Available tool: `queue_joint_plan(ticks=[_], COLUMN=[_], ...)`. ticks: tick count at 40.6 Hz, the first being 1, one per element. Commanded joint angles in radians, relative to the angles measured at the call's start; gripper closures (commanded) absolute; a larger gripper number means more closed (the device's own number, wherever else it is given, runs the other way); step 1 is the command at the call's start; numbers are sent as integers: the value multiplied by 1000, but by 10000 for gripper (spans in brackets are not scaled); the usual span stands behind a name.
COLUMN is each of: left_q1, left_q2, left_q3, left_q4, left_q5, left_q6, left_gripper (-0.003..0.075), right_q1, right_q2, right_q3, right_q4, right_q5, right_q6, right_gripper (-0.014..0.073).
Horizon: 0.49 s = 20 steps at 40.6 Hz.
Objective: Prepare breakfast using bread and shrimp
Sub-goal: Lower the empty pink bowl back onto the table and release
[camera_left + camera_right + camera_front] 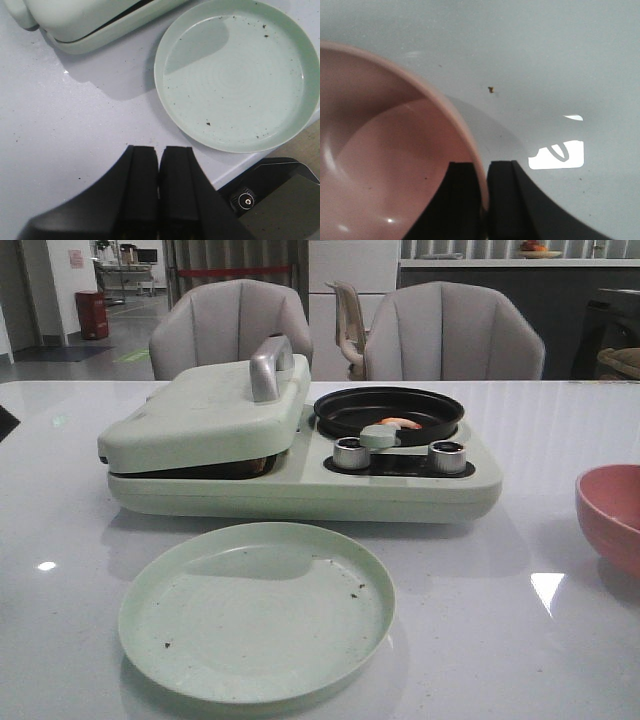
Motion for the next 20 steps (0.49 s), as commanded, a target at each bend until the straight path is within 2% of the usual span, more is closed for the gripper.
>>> queue_joint_plan(ticks=[1,4,7,13,20], left_q1=[-7,-7,-7,-7,-7], left_q2=[-14,-14,-14,-14,-14], left_q3=[-24,-24,-24,-24,-24], left_q4=[-4,-4,-4,-4,-4], left_q5=[-57,-54,-52,-50,-50], left_q6=[-9,-9,-9,-9,-9], left_gripper=[610,610,610,610,610], right_q1=[-4,-4,-4,39,179], right_q2=[-34,-51,-85,-227,-425], right_q3=[-26,-26,-26,-25,2], right_q4=[12,12,12,-5,-67], right_q5=[-23,-30,-34,-24,8], right_q6=[-17,-17,-17,-41,-47], right_gripper=[245,143,88,90,90])
